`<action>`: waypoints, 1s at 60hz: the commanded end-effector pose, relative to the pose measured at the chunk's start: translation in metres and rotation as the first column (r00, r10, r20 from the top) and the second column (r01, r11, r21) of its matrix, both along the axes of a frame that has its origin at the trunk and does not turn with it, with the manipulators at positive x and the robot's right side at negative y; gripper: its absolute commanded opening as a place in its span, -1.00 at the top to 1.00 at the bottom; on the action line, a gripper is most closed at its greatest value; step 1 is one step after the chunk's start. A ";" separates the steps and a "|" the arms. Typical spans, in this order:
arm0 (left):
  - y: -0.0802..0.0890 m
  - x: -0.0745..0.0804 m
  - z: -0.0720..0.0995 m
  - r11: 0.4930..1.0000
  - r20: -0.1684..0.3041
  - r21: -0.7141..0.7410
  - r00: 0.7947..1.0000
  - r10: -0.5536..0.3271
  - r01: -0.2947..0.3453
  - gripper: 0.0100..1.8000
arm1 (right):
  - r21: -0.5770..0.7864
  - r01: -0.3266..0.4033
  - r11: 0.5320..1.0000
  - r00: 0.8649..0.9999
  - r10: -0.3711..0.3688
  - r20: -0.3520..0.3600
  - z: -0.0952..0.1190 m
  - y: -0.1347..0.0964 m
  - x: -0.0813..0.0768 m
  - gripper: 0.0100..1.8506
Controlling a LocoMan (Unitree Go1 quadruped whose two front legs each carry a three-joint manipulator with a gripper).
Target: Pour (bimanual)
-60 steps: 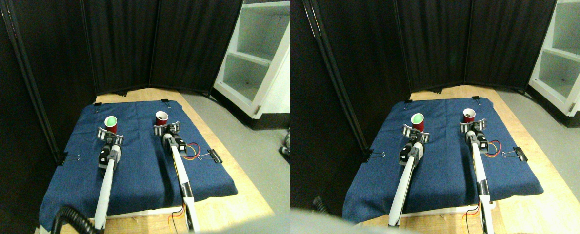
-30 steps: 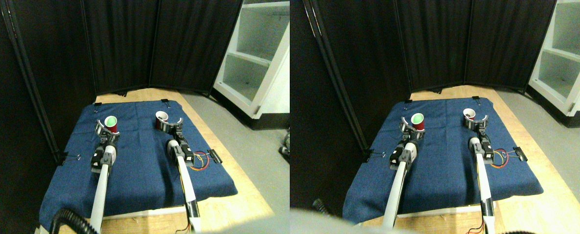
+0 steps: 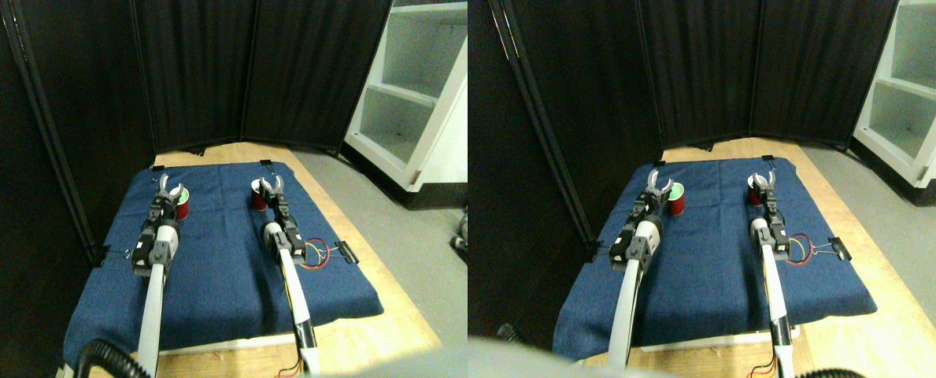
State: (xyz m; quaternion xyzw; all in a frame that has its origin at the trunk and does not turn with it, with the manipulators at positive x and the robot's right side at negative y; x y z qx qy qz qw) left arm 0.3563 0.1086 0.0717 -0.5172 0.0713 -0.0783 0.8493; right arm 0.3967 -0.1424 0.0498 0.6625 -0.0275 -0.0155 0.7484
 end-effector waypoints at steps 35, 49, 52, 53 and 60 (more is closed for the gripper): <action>-0.015 -0.028 -0.013 0.997 0.062 0.071 0.997 -0.047 0.042 0.50 | 0.004 -0.047 0.999 0.988 0.046 0.151 0.025 0.007 -0.048 0.65; -0.017 -0.015 -0.029 0.995 0.157 0.094 0.987 0.015 -0.030 0.03 | -0.021 -0.068 0.997 0.983 0.070 0.168 0.027 0.004 -0.053 0.65; -0.018 -0.013 -0.029 0.997 0.169 0.075 0.986 0.010 -0.023 0.13 | -0.022 -0.065 0.998 0.984 0.068 0.163 0.027 0.003 -0.054 0.65; -0.018 -0.013 -0.028 0.997 0.170 0.074 0.985 0.012 -0.025 0.13 | -0.020 -0.062 0.998 0.985 0.064 0.161 0.027 0.003 -0.054 0.65; -0.018 -0.013 -0.027 0.996 0.167 0.092 0.986 -0.011 -0.004 0.11 | -0.016 -0.066 0.998 0.984 0.068 0.163 0.028 0.002 -0.054 0.65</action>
